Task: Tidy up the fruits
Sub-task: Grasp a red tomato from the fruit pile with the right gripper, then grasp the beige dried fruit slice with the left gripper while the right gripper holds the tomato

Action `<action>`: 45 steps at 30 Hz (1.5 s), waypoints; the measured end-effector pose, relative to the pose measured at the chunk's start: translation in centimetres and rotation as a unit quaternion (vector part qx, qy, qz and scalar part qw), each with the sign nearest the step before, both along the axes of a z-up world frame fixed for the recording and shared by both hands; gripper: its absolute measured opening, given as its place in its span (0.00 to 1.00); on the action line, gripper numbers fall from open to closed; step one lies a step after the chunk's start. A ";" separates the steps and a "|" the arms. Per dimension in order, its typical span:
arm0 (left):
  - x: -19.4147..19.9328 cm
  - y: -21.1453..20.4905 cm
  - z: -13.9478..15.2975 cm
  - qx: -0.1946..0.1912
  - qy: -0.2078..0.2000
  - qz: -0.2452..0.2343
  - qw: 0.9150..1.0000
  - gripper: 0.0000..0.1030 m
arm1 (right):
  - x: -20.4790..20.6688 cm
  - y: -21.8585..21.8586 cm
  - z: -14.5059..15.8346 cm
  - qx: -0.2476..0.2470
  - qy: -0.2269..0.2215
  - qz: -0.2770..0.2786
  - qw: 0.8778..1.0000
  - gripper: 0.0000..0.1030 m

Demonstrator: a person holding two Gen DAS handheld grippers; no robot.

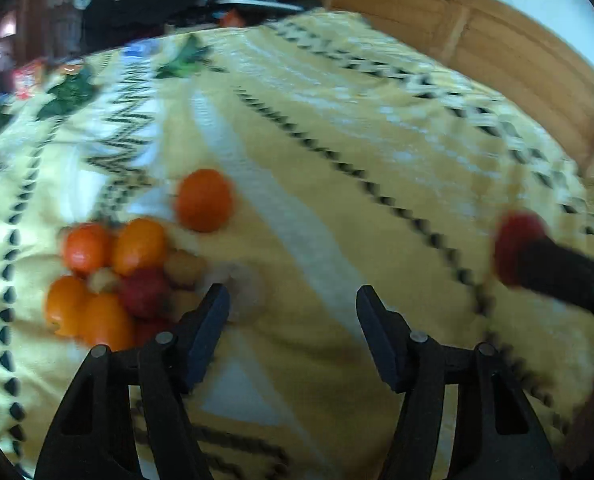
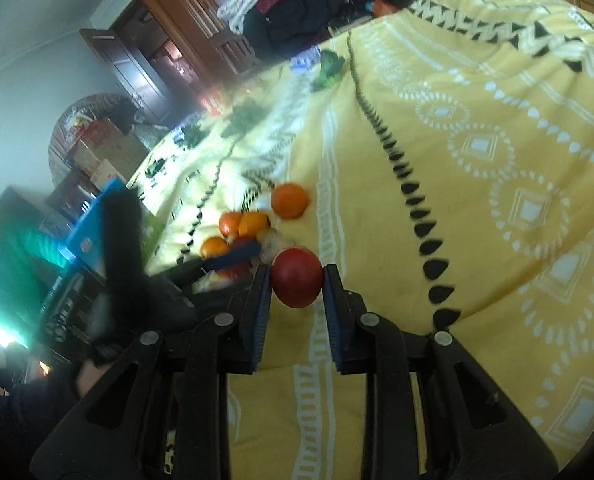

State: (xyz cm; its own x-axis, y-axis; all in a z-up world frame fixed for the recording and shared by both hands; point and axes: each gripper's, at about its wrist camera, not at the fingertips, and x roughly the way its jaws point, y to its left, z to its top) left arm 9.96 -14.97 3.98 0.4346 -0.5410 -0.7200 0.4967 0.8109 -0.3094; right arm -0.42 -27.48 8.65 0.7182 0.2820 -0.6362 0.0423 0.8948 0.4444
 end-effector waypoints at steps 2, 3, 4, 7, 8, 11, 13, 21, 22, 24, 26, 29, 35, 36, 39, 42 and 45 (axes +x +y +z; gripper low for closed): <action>-1.9 -0.5 1.3 -0.085 0.037 -0.077 0.993 0.60 | -0.2 -0.7 0.5 0.005 -0.011 -0.011 1.000 0.26; -2.9 -0.7 2.1 -0.072 0.008 -0.083 0.994 0.60 | -0.4 -1.1 0.9 0.008 -0.017 -0.017 1.000 0.26; -3.5 -0.6 2.7 -0.057 -0.017 -0.071 0.996 0.60 | -0.5 -1.5 1.3 0.009 -0.025 -0.024 0.999 0.26; -2.9 0.9 2.6 -0.038 -0.035 -0.005 0.999 0.59 | -0.7 -2.3 1.9 0.017 -0.036 -0.036 0.999 0.26; -2.4 1.5 2.5 -0.031 -0.039 0.014 0.999 0.59 | -0.7 -2.5 1.9 0.020 -0.036 -0.038 0.998 0.26; -1.0 2.2 2.3 0.008 -0.051 0.045 0.998 0.59 | -0.6 -2.6 1.9 0.026 -0.036 -0.036 0.998 0.26; 0.2 2.5 2.0 0.037 -0.056 0.059 0.996 0.59 | -0.6 -2.6 1.8 0.031 -0.035 -0.034 0.998 0.26; 2.1 1.6 -0.2 0.084 -0.042 0.045 0.995 0.52 | -0.7 -3.0 1.6 0.040 -0.031 -0.035 0.998 0.27; 1.9 1.4 -0.2 0.083 -0.044 0.040 0.995 0.52 | -0.7 -3.0 1.5 0.039 -0.029 -0.034 0.998 0.27; 1.7 1.1 -0.2 0.085 -0.051 0.035 0.994 0.51 | -0.6 -3.0 1.4 0.041 -0.026 -0.035 0.998 0.27; 1.6 1.1 -0.1 0.076 -0.052 0.034 0.995 0.50 | -0.6 -3.1 1.3 0.043 -0.024 -0.035 0.998 0.27; 2.4 0.7 -1.0 0.109 -0.046 0.042 0.992 0.50 | -0.6 -3.1 1.2 0.043 -0.023 -0.035 0.998 0.27; 2.3 0.4 -1.2 0.137 -0.066 0.050 0.987 0.32 | -0.5 -2.8 0.8 0.043 -0.016 -0.033 0.998 0.27; 2.3 0.7 -1.1 0.127 -0.065 0.054 0.988 0.32 | -0.5 -2.7 0.8 0.043 -0.015 -0.032 0.998 0.27; 1.7 1.0 -0.7 0.119 -0.070 0.052 0.989 0.32 | -0.5 -2.2 0.7 0.037 -0.015 -0.027 0.999 0.27; 0.8 1.1 0.5 0.105 -0.077 0.043 0.991 0.32 | -0.6 -1.8 1.0 0.032 -0.020 -0.023 0.999 0.27; -1.3 1.9 3.3 0.081 -0.092 0.044 0.992 0.32 | -0.7 -1.3 1.4 0.023 -0.026 -0.017 0.999 0.27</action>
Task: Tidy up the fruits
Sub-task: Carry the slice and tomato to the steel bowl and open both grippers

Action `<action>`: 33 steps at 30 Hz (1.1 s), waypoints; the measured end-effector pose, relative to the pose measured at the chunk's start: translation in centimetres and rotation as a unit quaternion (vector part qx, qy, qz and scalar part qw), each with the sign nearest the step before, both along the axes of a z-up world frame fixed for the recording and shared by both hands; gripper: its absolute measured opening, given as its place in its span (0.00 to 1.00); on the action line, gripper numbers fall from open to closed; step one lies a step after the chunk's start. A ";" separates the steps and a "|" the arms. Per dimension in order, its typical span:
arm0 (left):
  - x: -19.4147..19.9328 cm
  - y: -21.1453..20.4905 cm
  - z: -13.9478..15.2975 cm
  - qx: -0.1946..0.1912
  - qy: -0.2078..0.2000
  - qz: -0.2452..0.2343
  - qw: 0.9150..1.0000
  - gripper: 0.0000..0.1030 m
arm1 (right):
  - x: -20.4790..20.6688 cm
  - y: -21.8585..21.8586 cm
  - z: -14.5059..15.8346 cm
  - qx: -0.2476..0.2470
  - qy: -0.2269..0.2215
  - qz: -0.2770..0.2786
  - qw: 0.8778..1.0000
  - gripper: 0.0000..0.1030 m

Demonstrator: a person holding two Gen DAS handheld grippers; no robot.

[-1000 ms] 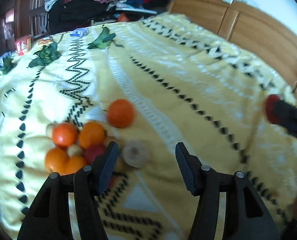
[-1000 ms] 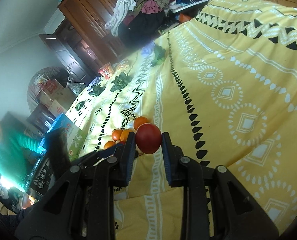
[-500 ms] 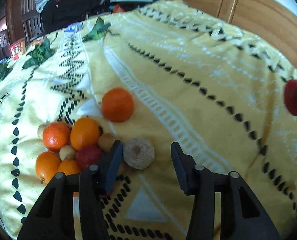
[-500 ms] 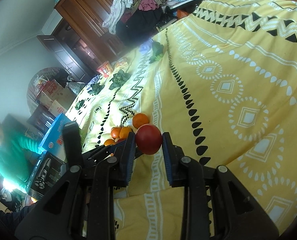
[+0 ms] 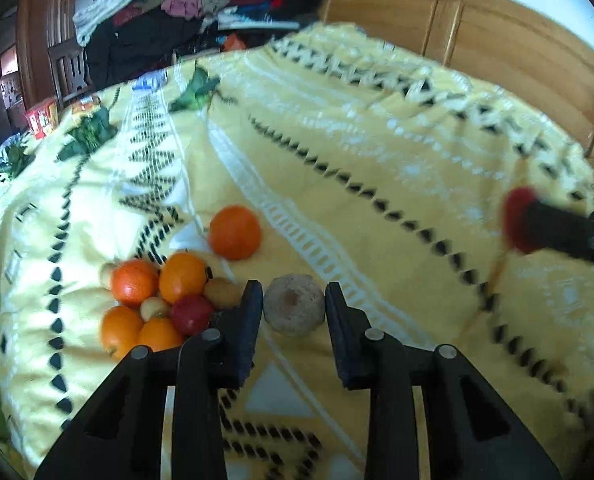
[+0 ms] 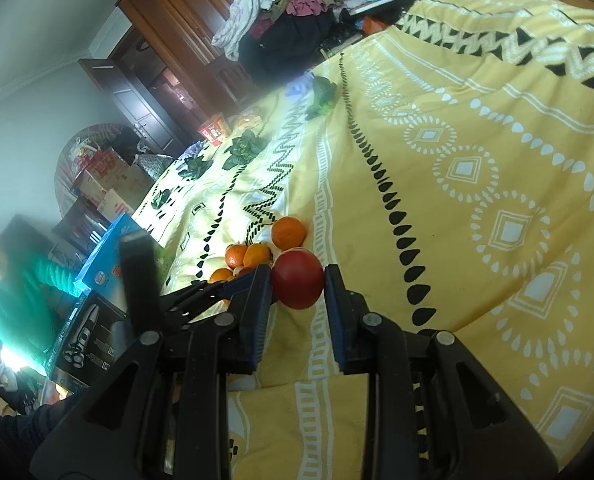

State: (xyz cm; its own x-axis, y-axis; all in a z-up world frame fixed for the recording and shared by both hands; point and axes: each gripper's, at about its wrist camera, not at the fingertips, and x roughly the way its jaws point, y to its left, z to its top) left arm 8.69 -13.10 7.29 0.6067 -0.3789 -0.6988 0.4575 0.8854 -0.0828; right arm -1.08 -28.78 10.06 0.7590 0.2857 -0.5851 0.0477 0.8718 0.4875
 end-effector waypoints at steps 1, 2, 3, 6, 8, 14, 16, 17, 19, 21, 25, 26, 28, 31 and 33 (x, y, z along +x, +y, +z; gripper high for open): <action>-0.8 0.4 1.0 -0.005 -0.006 0.002 1.000 0.32 | 0.0 0.3 0.2 -0.004 -0.003 0.004 1.000 0.27; -2.0 1.1 2.5 -0.008 -0.017 0.007 1.000 0.32 | -0.1 0.7 0.5 -0.010 -0.006 0.009 1.000 0.27; -3.0 1.8 3.7 -0.012 -0.025 0.012 1.000 0.32 | -0.2 1.1 0.8 -0.017 -0.009 0.014 1.000 0.27; -6.0 4.7 7.2 -0.015 -0.050 0.040 0.998 0.32 | -0.5 3.2 1.7 -0.036 -0.016 0.036 0.999 0.27; -8.0 7.4 9.5 -0.019 -0.065 0.069 0.995 0.32 | -0.9 5.2 2.8 -0.041 -0.021 0.053 0.997 0.27; -16.1 19.8 14.8 -0.017 -0.111 0.217 0.970 0.32 | -1.5 13.8 7.6 -0.064 -0.062 0.141 0.986 0.27; -18.5 23.8 15.5 -0.006 -0.120 0.263 0.957 0.32 | -1.6 17.6 9.1 -0.074 -0.075 0.179 0.978 0.27; -19.8 25.9 15.8 0.003 -0.123 0.290 0.949 0.32 | -1.7 19.7 9.7 -0.077 -0.081 0.200 0.973 0.27; -22.5 30.1 16.0 0.033 -0.128 0.347 0.928 0.32 | -1.8 24.1 11.0 -0.080 -0.092 0.243 0.962 0.27; -24.5 33.6 15.9 0.043 -0.125 0.392 0.910 0.32 | -2.0 28.6 11.8 -0.085 -0.098 0.286 0.950 0.27; -27.4 39.3 15.0 0.043 -0.110 0.456 0.882 0.32 | -2.6 37.6 12.2 -0.096 -0.094 0.368 0.920 0.27; -27.9 40.5 14.7 0.042 -0.104 0.466 0.877 0.32 | -2.8 39.6 12.0 -0.097 -0.091 0.384 0.914 0.27; -28.7 42.3 14.1 0.042 -0.094 0.485 0.869 0.32 | -3.0 43.1 11.5 -0.097 -0.077 0.409 0.904 0.27; -29.5 44.5 12.7 0.040 -0.078 0.501 0.861 0.32 | -3.3 47.3 10.6 -0.107 -0.062 0.431 0.894 0.27; -30.1 45.4 12.0 0.032 -0.070 0.506 0.859 0.32 | -3.5 49.2 10.0 -0.117 -0.056 0.443 0.887 0.27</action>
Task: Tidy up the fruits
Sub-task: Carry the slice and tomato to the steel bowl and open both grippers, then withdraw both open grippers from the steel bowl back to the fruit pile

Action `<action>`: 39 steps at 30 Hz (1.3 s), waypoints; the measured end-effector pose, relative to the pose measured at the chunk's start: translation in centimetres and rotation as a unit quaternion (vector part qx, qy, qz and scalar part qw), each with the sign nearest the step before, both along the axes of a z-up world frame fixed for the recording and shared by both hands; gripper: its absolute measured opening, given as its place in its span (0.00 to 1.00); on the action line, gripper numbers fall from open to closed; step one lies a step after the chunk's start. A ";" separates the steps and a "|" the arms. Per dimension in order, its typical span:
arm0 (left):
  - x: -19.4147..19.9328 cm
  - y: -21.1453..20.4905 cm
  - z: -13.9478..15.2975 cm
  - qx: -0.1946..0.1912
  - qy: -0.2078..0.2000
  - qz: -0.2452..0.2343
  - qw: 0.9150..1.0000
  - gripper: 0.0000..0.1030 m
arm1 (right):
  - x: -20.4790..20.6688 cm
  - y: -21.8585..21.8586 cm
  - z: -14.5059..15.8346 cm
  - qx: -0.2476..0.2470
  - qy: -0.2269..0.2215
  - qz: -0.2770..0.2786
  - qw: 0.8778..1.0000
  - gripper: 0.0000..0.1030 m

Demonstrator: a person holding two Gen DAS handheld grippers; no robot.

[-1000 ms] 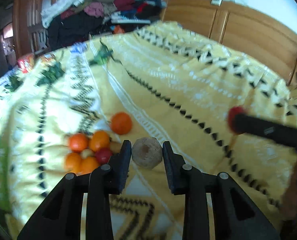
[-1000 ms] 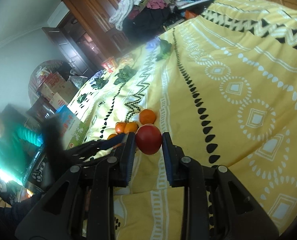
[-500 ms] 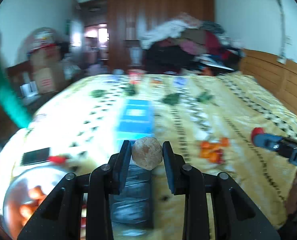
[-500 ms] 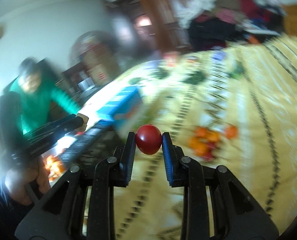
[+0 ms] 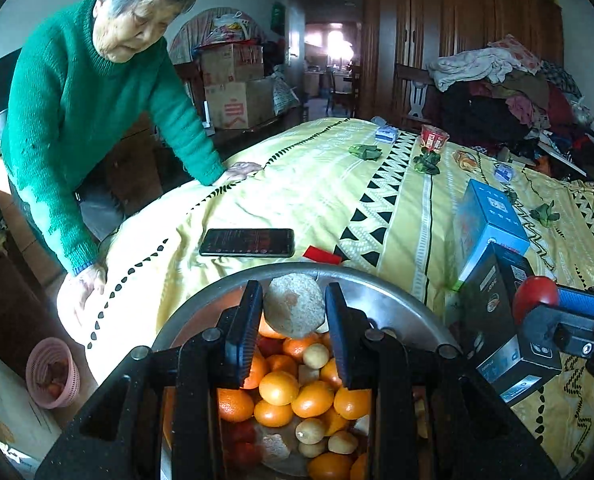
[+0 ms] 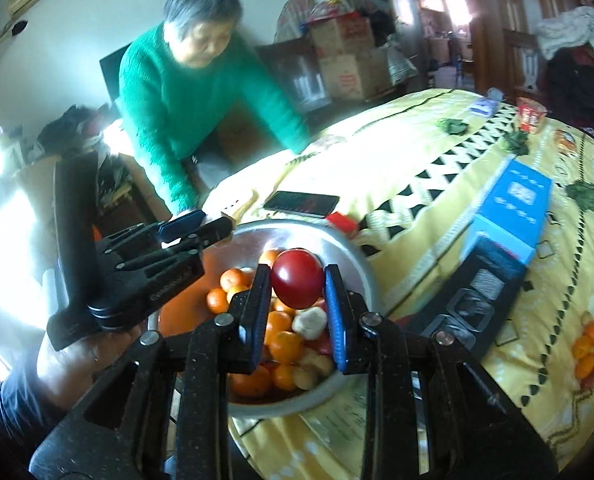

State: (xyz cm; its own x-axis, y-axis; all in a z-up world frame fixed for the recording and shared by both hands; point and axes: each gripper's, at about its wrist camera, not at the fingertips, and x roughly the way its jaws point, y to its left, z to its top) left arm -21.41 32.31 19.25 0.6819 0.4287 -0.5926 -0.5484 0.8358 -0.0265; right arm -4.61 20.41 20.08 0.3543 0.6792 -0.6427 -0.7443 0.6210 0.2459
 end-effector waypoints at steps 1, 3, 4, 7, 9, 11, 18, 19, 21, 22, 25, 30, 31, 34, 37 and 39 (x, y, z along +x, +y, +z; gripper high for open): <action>-0.1 0.2 -0.2 -0.003 0.000 0.002 1.000 0.32 | -0.2 0.9 -0.3 -0.008 0.000 0.005 1.000 0.27; -0.6 0.9 -0.6 -0.011 0.000 0.003 1.000 0.32 | -0.3 2.0 -0.9 -0.020 0.000 0.009 1.000 0.27; -0.7 1.0 -0.8 -0.013 0.000 0.004 1.000 0.32 | -0.6 2.0 -1.0 -0.024 0.002 0.010 1.000 0.27; -0.9 1.4 -1.0 -0.019 0.000 0.005 1.000 0.32 | -0.4 2.3 -1.7 -0.037 0.007 0.008 0.999 0.27; -0.9 1.4 -1.1 -0.020 0.000 0.004 1.000 0.32 | -0.2 2.6 -2.1 -0.043 0.011 0.005 0.999 0.27; -0.9 1.4 -1.2 -0.021 0.001 0.002 1.000 0.32 | 0.0 2.7 -2.5 -0.047 0.016 0.002 0.999 0.27; -0.6 1.5 -1.9 -0.031 0.013 -0.006 0.999 0.32 | 0.6 3.9 -3.4 -0.053 0.026 0.006 0.998 0.27; -0.5 1.5 -2.1 -0.037 0.017 -0.011 0.999 0.32 | 0.6 4.3 -3.5 -0.057 0.026 0.009 0.998 0.27; -0.7 1.5 -2.3 -0.036 0.017 -0.005 0.999 0.52 | 0.5 4.6 -3.4 -0.064 0.020 0.007 0.998 0.38; -1.0 1.5 -2.4 -0.037 0.014 -0.001 0.999 0.58 | 0.2 4.3 -3.2 -0.061 0.014 0.004 0.998 0.51; -1.3 0.8 -1.9 -0.038 0.005 0.003 0.999 0.69 | -0.7 2.7 -1.9 -0.040 -0.003 -0.005 0.999 0.57; -0.9 -3.8 2.0 -0.013 -0.050 -0.038 0.998 0.81 | -2.6 -2.7 1.2 -0.008 -0.061 -0.042 0.997 0.61; -0.7 -5.0 2.9 -0.005 -0.063 -0.049 0.997 0.85 | -3.0 -4.5 1.9 0.000 -0.078 -0.059 0.995 0.65; 0.2 -10.0 5.9 0.040 -0.102 -0.083 0.991 1.00 | -3.5 -9.7 3.5 0.017 -0.122 -0.124 0.985 0.84; 1.0 -15.2 7.7 0.061 -0.133 -0.118 0.982 1.00 | -3.4 -15.2 3.9 0.023 -0.130 -0.187 0.973 0.85; 2.0 -19.1 7.6 0.066 -0.140 -0.146 0.977 1.00 | -3.1 -18.6 3.0 0.013 -0.122 -0.227 0.966 0.85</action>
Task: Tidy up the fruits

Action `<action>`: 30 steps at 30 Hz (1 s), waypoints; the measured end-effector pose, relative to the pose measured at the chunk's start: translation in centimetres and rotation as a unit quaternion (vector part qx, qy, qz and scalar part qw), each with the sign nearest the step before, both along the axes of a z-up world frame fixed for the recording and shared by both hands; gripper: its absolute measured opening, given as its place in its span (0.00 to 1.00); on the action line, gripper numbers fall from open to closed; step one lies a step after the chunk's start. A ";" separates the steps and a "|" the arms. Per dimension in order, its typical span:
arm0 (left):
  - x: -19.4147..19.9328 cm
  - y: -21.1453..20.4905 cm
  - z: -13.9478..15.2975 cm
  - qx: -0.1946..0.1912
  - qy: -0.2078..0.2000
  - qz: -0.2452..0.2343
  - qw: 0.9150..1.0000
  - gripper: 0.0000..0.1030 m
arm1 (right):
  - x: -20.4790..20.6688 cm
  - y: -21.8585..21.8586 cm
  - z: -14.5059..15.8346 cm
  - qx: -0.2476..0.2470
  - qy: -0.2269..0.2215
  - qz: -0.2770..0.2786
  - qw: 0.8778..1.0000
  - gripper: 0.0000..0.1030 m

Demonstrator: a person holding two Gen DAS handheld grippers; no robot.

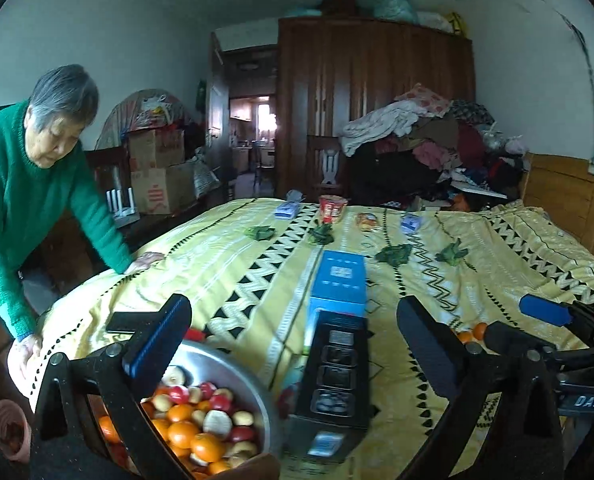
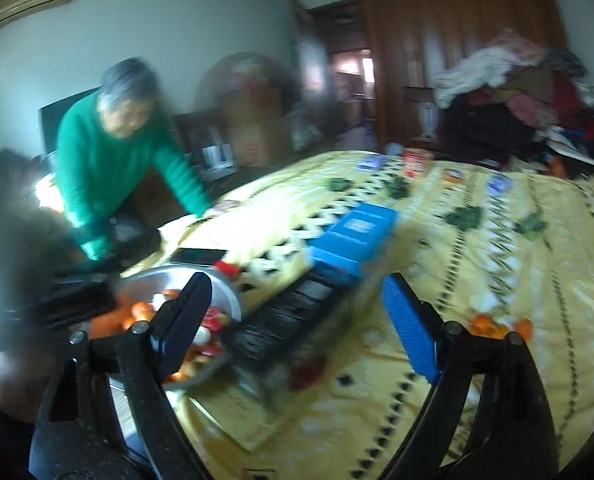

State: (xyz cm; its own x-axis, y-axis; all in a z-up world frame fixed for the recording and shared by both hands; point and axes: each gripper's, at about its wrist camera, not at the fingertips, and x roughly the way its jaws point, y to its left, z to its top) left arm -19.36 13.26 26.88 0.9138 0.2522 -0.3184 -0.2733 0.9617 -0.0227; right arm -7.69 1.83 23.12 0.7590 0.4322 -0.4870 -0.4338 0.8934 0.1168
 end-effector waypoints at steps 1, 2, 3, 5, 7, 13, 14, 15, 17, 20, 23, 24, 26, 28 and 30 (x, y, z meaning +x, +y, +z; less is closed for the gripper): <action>0.6 -1.7 -0.2 0.001 0.005 -0.019 1.000 1.00 | 0.2 -1.2 -0.6 -0.002 0.008 -0.015 1.000 0.85; 1.1 -3.2 -0.7 -0.001 0.011 -0.037 0.999 1.00 | 0.3 -2.8 -1.4 -0.003 0.020 -0.034 0.999 0.85; 1.7 -5.2 -1.2 -0.006 0.019 -0.066 0.998 1.00 | 0.2 -4.1 -2.1 -0.005 0.027 -0.049 0.998 0.85; 2.6 -8.7 -2.5 -0.005 0.034 -0.103 0.994 1.00 | 0.0 -7.0 -3.9 -0.014 0.043 -0.080 0.996 0.85; 3.5 -12.3 -4.0 0.001 0.050 -0.143 0.989 1.00 | -0.2 -9.5 -5.6 -0.023 0.064 -0.107 0.992 0.85; 8.9 -17.9 -11.5 -0.017 0.160 -0.181 0.970 1.00 | 0.2 -16.2 -12.3 -0.053 0.156 -0.157 0.974 0.86; 10.0 -18.0 -12.9 -0.020 0.179 -0.173 0.968 1.00 | 0.4 -16.9 -13.3 -0.056 0.168 -0.160 0.971 0.86; 11.0 -18.0 -14.4 -0.021 0.196 -0.159 0.967 1.00 | 0.8 -17.7 -14.5 -0.059 0.182 -0.165 0.968 0.86; 12.6 -17.7 -16.7 -0.016 0.220 -0.141 0.965 1.00 | 1.1 -18.7 -16.0 -0.061 0.196 -0.169 0.964 0.86; 14.7 -16.8 -20.0 -0.004 0.248 -0.108 0.963 1.00 | 2.2 -19.1 -17.3 -0.064 0.202 -0.162 0.964 0.86; 16.1 -15.4 -23.1 -0.013 0.280 -0.080 0.956 1.00 | 3.7 -19.0 -18.3 -0.067 0.202 -0.156 0.965 0.86; 16.5 -15.1 -24.1 -0.012 0.291 -0.071 0.954 1.00 | 4.0 -19.1 -18.6 -0.069 0.201 -0.157 0.964 0.86; 16.9 -14.8 -25.9 -0.020 0.314 -0.067 0.947 1.00 | 4.6 -19.6 -19.9 -0.069 0.212 -0.166 0.961 0.86; 17.0 -14.4 -26.5 -0.035 0.311 -0.073 0.947 1.00 | 4.8 -20.7 -21.7 -0.048 0.237 -0.177 0.954 0.91; 17.1 -14.1 -26.8 -0.048 0.306 -0.073 0.948 1.00 | 4.6 -20.8 -22.1 -0.035 0.229 -0.167 0.958 1.00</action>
State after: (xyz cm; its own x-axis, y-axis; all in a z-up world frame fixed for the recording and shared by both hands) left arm -2.27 -0.87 0.12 0.5732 0.0807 -0.8154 -0.1280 0.9917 0.0082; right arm -3.09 -18.99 1.03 0.5496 0.1561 -0.8207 -0.0400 0.9862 0.1607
